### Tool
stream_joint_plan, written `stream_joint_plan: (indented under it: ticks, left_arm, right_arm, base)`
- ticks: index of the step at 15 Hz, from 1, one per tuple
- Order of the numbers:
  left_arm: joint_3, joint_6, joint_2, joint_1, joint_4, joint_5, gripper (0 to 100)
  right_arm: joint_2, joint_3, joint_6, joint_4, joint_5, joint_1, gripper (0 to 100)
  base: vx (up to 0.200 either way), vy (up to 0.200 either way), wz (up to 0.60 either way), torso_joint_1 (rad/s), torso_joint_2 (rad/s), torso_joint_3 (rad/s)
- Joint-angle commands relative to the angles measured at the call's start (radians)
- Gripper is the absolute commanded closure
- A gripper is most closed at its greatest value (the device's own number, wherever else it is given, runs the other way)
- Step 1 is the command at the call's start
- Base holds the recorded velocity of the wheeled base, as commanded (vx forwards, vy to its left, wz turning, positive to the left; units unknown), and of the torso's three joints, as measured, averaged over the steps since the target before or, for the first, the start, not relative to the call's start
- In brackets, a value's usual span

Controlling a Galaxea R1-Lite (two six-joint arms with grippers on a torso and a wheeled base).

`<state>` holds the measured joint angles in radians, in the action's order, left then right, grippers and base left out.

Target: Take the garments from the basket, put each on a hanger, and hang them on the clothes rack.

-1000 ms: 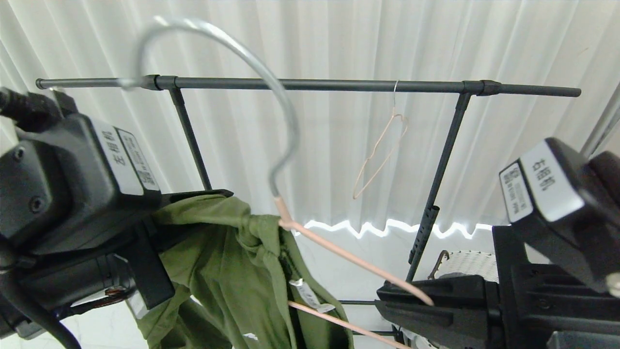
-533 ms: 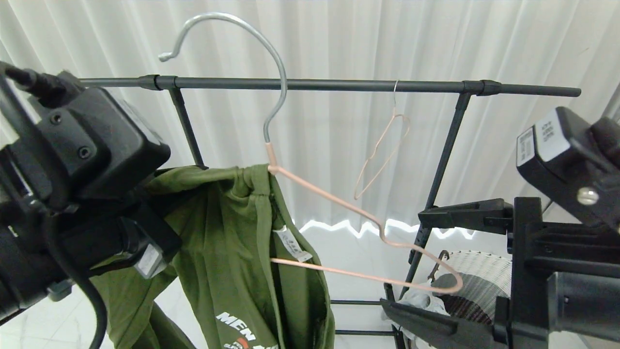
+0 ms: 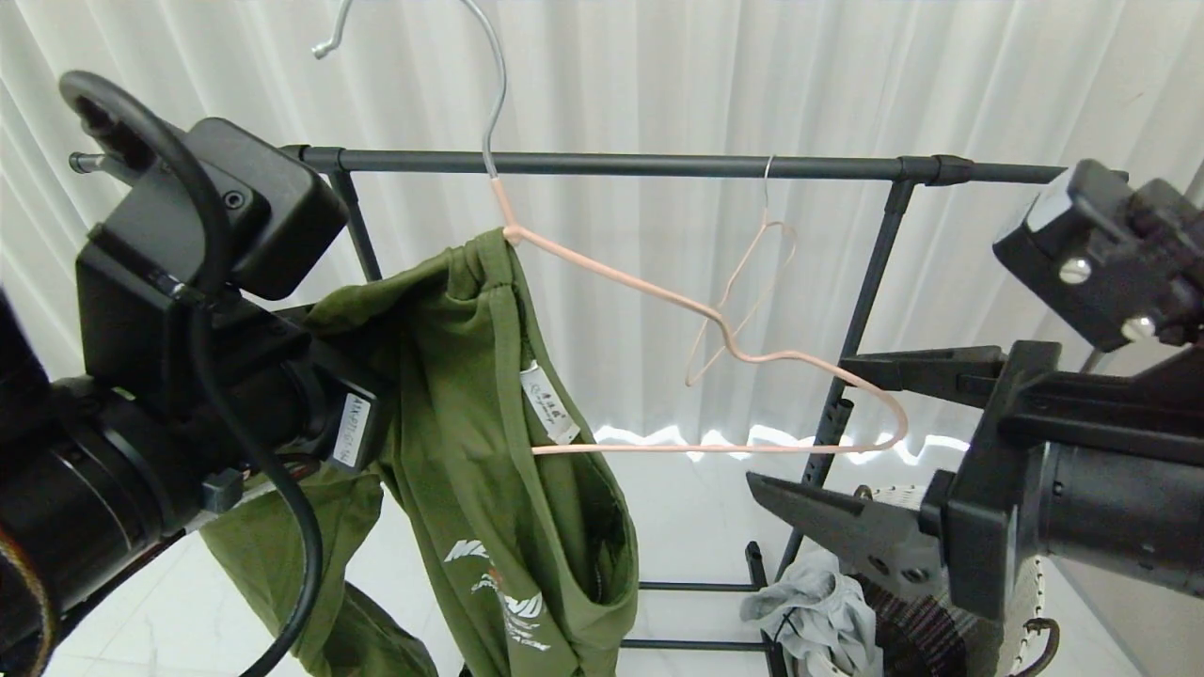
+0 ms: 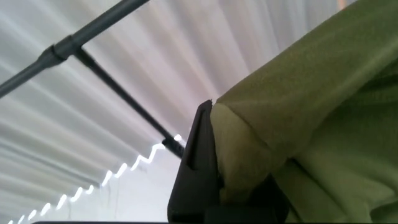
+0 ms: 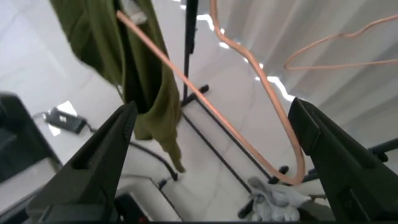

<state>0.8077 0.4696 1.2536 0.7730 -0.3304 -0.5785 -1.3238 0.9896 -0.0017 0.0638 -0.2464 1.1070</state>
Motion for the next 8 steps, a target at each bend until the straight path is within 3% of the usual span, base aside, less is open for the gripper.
stream_joint_plan:
  ticks: [1,3,8]
  left_arm:
    - [-0.004,0.000,0.006,-0.001,0.001,-0.020,100]
    - [-0.002,0.004,0.007,-0.006,0.001,-0.064,100]
    - [0.024,-0.005,0.024,-0.011,-0.001,-0.083,100]
  right_arm:
    - [-0.049,-0.022,0.005,0.048,-0.045,-0.036,0]
    - [-0.061,-0.023,0.006,0.093,-0.082,-0.087,0]
    - [-0.046,-0.045,0.017,0.110,-0.091,-0.177,0]
  base:
    - [0.000,0.000,0.00,0.000,0.00,0.000]
    - [0.000,0.000,0.00,0.000,0.00,0.000]
    - [0.000,0.000,0.00,0.000,0.00,0.000]
